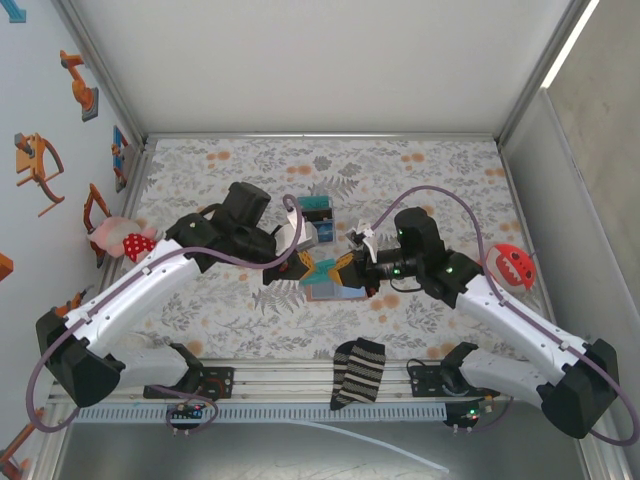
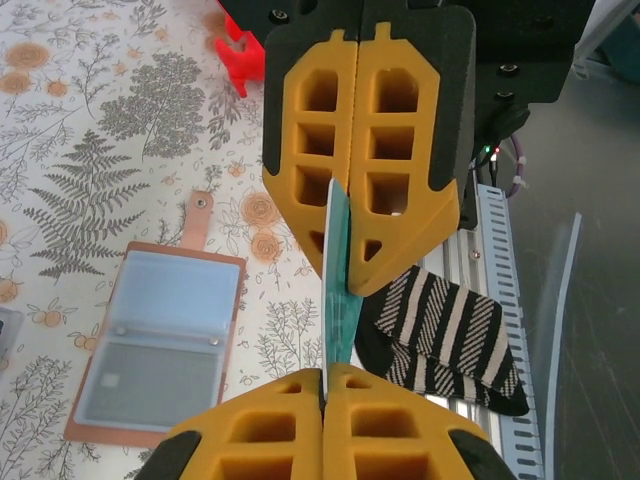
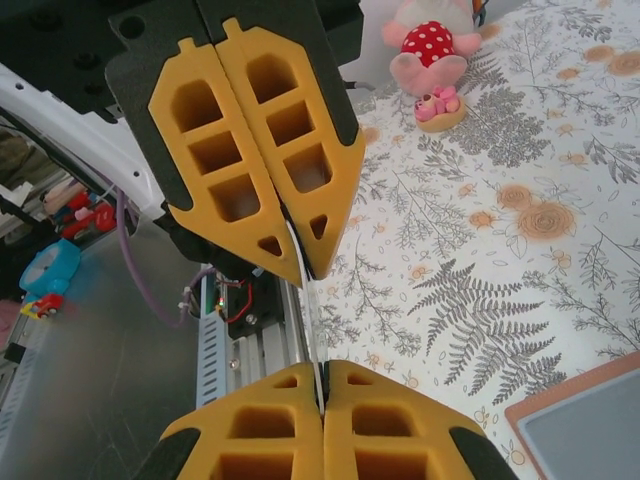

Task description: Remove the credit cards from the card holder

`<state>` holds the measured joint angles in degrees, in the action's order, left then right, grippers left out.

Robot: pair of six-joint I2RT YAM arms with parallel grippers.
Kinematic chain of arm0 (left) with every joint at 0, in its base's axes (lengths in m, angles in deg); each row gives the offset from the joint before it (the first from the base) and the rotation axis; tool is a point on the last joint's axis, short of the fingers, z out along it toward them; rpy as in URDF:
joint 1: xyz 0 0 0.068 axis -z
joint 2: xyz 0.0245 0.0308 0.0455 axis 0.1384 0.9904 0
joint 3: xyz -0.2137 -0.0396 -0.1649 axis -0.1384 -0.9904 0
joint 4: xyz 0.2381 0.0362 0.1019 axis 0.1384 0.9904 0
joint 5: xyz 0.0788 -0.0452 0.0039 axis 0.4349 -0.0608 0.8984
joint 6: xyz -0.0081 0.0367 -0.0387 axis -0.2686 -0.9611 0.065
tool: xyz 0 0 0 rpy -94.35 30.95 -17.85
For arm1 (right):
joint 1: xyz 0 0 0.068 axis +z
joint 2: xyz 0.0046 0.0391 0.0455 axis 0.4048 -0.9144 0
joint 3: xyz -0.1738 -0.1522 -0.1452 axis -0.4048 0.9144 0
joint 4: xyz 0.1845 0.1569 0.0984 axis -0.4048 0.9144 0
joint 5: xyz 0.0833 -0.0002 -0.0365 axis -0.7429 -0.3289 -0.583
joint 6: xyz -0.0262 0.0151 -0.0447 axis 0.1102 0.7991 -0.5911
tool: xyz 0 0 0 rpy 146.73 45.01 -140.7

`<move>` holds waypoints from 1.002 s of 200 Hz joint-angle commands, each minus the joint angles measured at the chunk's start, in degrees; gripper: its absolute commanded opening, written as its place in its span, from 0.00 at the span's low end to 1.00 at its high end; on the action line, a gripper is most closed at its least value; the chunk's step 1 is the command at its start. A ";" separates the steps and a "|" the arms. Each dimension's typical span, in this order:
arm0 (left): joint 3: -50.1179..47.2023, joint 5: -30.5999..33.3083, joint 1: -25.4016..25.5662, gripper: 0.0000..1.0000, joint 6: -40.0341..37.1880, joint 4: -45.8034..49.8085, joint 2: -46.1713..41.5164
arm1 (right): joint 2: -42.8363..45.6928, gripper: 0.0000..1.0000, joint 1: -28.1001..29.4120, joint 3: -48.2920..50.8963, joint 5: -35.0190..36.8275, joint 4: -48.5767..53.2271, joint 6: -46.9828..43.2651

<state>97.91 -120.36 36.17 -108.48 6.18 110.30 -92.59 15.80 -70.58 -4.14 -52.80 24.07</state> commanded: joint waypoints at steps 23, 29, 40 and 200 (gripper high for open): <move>-0.09 5.34 -0.78 0.00 -3.20 -2.87 -0.71 | 1.27 0.25 0.40 -1.31 8.59 1.88 -0.26; -0.29 6.83 -0.74 0.00 -3.29 -3.65 -0.73 | 1.38 0.32 0.40 -1.31 9.90 2.41 -0.19; -0.74 9.16 -1.09 0.00 -3.70 -5.17 -0.82 | 1.55 0.40 0.40 -1.46 11.89 3.35 0.13; 23.10 11.35 -12.94 0.00 -19.01 -4.62 30.48 | -0.11 0.51 0.31 -4.21 42.72 11.14 11.89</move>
<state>116.94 -108.29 24.06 -123.23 -0.42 137.03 -92.29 16.02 -73.22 34.22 -43.11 32.31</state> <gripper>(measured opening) 0.051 0.511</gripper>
